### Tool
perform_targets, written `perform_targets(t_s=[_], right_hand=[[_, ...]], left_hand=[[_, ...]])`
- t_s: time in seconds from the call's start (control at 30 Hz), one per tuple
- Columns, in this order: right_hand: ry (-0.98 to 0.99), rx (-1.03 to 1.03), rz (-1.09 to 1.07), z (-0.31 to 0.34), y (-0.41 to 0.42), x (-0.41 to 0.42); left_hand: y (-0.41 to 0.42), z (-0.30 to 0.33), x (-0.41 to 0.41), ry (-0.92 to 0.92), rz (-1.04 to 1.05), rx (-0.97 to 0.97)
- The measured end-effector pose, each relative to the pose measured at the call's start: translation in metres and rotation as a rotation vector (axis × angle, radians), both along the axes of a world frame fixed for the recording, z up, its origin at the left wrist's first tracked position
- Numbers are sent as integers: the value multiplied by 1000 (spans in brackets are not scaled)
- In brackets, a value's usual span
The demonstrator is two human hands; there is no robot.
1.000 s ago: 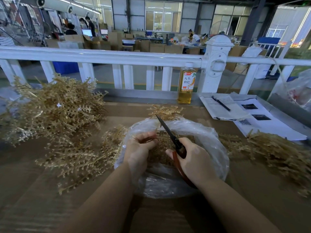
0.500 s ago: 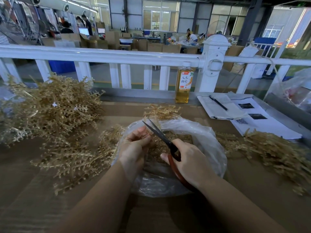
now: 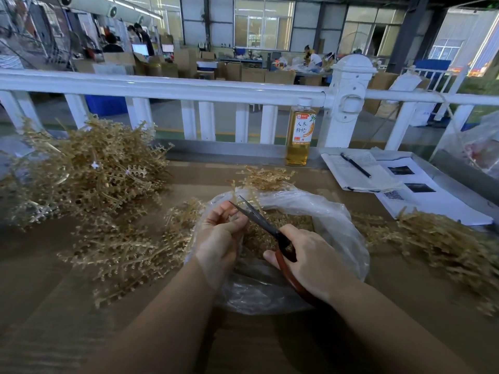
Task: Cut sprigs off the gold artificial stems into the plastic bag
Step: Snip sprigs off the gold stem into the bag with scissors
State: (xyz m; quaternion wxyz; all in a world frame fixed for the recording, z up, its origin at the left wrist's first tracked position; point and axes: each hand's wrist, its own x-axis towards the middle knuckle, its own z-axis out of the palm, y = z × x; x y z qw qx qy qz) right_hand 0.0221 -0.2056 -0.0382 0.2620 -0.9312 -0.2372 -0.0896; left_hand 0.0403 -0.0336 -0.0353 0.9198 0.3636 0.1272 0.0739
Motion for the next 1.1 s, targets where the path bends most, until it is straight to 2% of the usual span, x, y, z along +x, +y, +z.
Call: perform_targets(t_s=[0.5,0.83,1.1], right_hand=[[50,-26,14,7,2,-1],[51,-46,19,11,6,-2],[-2,-66,5,9,7,-4]], left_hand=[[3,-10,4,-118,-17,-39],[2,-11,2,-94,-46,98],[1,-12,2,-113,-44,42]])
